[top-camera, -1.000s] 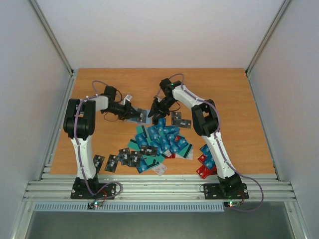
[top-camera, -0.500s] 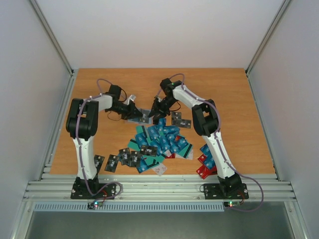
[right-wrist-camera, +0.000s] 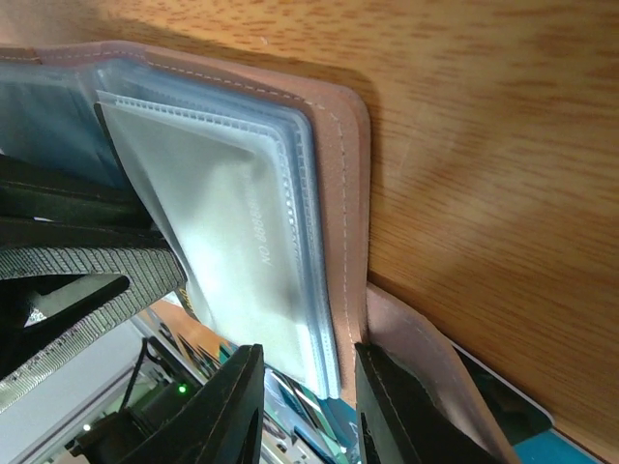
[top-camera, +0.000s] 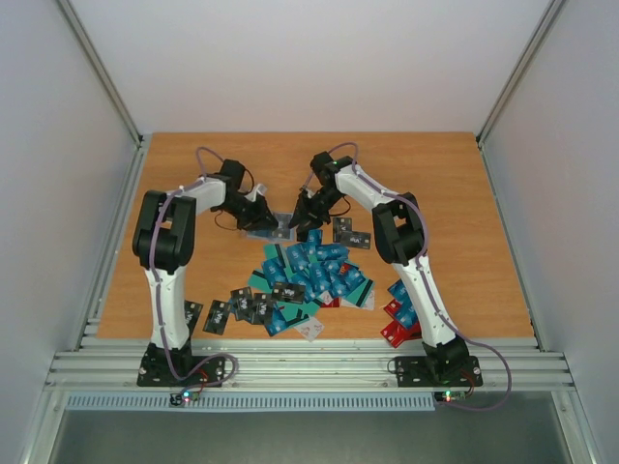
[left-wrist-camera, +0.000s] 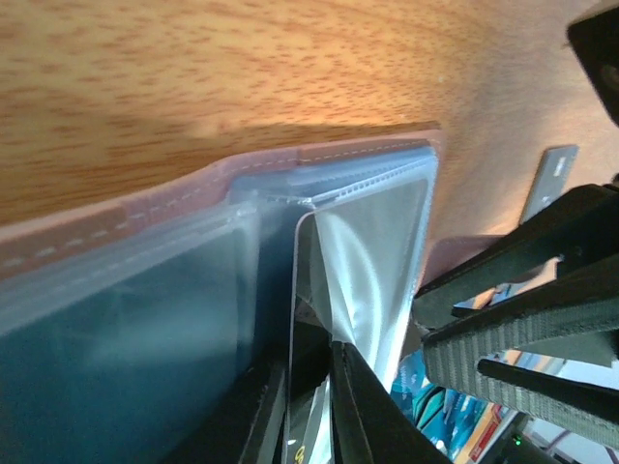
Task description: Put the credit cards into the card holder
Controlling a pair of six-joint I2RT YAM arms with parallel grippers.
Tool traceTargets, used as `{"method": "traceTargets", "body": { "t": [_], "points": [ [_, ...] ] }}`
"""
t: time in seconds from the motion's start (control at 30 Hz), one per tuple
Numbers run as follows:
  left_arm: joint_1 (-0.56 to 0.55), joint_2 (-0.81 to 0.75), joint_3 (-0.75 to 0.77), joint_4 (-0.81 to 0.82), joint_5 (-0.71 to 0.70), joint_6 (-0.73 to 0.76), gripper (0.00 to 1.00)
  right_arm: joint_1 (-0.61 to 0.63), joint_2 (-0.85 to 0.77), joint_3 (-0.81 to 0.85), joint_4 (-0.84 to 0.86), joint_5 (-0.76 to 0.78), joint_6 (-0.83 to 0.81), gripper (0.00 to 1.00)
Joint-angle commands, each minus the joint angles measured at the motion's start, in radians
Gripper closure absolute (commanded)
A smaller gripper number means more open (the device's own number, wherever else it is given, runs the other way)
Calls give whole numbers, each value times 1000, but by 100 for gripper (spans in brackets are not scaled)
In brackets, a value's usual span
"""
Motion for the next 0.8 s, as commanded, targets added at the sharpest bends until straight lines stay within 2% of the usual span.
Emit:
{"method": "traceTargets", "body": {
  "t": [0.0,0.47,0.57,0.77],
  "points": [
    [-19,-6,29,-109,-106,-36,83,8,0,29,-1,18,34,73],
    [-54,6,128,-228,-227,-59,82,11,-16,25,-5,49,59,74],
    [-59,3,145,-252,-237,-58,68,15,-21,25,-4,54,64,74],
    [-61,-43,131,-263,-221,-52,51,16,-43,24,1,68,66,75]
  ]
}}
